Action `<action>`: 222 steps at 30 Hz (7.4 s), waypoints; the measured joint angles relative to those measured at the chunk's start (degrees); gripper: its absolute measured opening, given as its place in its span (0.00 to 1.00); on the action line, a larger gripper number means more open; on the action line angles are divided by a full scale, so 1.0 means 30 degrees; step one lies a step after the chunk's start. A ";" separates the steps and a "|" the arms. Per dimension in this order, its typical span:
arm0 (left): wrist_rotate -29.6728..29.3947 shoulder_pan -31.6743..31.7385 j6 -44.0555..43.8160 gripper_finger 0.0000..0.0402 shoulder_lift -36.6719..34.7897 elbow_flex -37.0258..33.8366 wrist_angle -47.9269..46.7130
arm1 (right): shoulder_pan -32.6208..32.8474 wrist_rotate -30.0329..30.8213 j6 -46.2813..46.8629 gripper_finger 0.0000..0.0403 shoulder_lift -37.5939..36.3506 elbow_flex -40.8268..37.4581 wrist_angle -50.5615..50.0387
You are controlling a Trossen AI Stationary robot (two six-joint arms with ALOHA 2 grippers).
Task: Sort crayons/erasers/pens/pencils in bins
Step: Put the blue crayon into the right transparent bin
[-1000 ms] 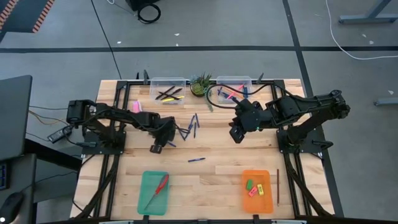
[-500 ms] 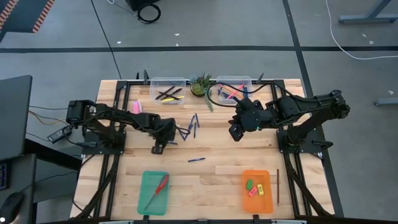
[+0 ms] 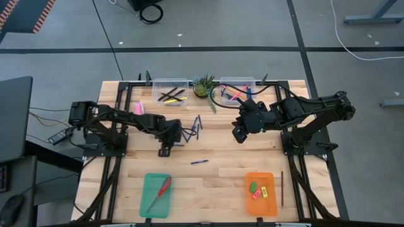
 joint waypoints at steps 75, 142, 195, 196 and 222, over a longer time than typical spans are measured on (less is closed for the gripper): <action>-0.4996 -0.1462 -1.1808 0.01 -1.1555 0.9994 -0.3516 | -0.7421 -0.9248 -2.3117 0.32 1.3078 -0.1260 0.6755; -0.4818 -0.1486 -1.2088 0.05 -1.1548 0.9994 -0.3705 | -0.7790 -1.0816 -2.0209 0.02 1.3369 0.3662 0.1426; -0.3079 -0.1486 -1.2845 0.06 -1.1562 0.9994 -0.4120 | -0.6132 -1.0297 -1.9284 0.17 1.3166 -0.3268 0.9404; -0.3081 -0.1486 -1.2839 0.06 -1.1562 0.9994 -0.4150 | -0.6093 -1.0265 -1.9319 0.17 1.3158 -0.3387 0.9418; -0.3074 -0.1491 -1.2826 0.02 -1.1567 0.9994 -0.4132 | -0.5894 -1.0092 -1.8059 0.07 1.3435 -0.1611 0.7779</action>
